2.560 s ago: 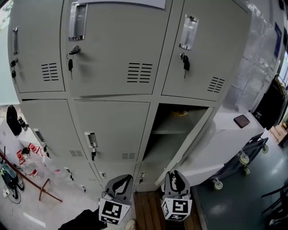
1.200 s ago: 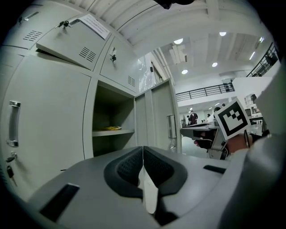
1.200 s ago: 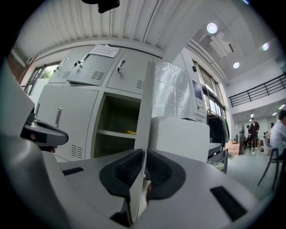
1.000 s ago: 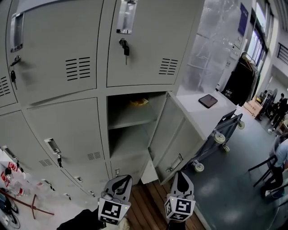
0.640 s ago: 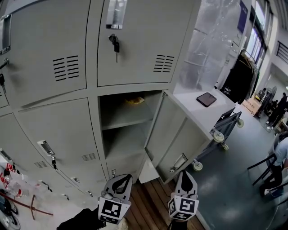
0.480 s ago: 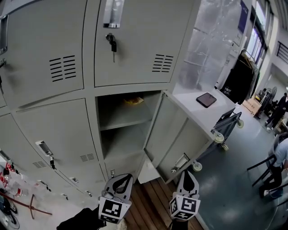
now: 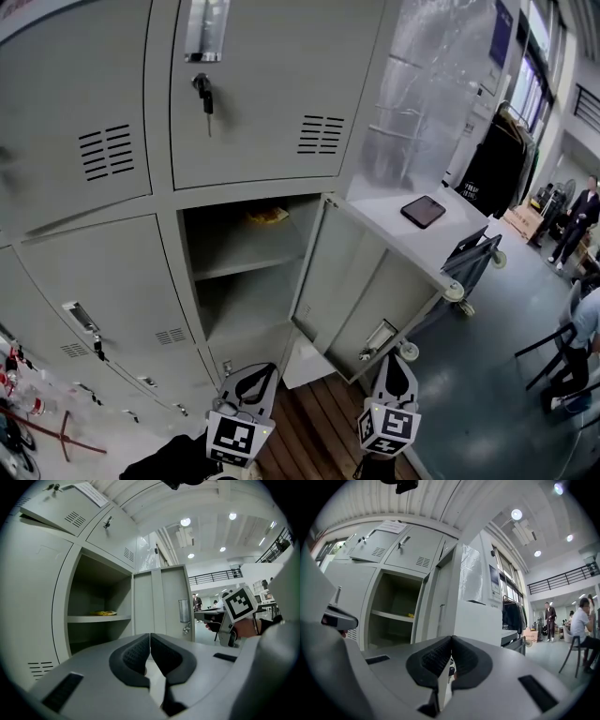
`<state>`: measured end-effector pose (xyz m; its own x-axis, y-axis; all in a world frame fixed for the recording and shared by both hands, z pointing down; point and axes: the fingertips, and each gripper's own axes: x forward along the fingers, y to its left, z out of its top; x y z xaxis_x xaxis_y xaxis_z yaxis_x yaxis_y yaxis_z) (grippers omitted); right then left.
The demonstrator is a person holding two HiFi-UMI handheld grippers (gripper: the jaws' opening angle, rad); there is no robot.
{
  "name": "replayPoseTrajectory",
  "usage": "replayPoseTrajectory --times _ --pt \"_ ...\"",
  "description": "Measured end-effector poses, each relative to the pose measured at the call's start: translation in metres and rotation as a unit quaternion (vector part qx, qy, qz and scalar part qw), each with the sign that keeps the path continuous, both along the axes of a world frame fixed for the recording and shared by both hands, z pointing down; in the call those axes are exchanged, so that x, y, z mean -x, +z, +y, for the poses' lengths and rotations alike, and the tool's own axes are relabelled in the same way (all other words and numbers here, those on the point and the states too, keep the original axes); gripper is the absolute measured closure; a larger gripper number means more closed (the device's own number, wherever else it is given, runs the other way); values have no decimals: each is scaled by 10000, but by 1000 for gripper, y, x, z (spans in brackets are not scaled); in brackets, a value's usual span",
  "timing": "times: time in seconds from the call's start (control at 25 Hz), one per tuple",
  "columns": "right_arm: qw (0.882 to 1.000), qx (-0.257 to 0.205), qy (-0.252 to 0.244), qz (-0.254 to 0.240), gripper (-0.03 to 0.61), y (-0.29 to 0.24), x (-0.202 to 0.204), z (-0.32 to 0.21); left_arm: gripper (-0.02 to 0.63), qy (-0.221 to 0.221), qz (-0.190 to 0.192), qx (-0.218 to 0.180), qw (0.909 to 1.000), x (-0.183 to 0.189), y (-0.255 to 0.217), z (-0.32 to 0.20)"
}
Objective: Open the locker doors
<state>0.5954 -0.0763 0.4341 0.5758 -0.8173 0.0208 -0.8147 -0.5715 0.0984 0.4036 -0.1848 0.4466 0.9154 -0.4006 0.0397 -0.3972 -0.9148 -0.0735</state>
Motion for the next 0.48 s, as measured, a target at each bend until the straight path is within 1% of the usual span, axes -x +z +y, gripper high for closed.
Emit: replayPoseTrajectory --times 0.16,0.28,0.48 --pt "10000 -11 36 -10 566 0 -8 0 589 -25 -8 -20 10000 -2 0 -1" --pt "10000 -31 35 -13 565 -1 -10 0 589 -59 -208 76 9997 1 1 -2" --pt "10000 -84 1 10 565 -6 -9 1 589 -132 -333 143 9993 5 1 -1"
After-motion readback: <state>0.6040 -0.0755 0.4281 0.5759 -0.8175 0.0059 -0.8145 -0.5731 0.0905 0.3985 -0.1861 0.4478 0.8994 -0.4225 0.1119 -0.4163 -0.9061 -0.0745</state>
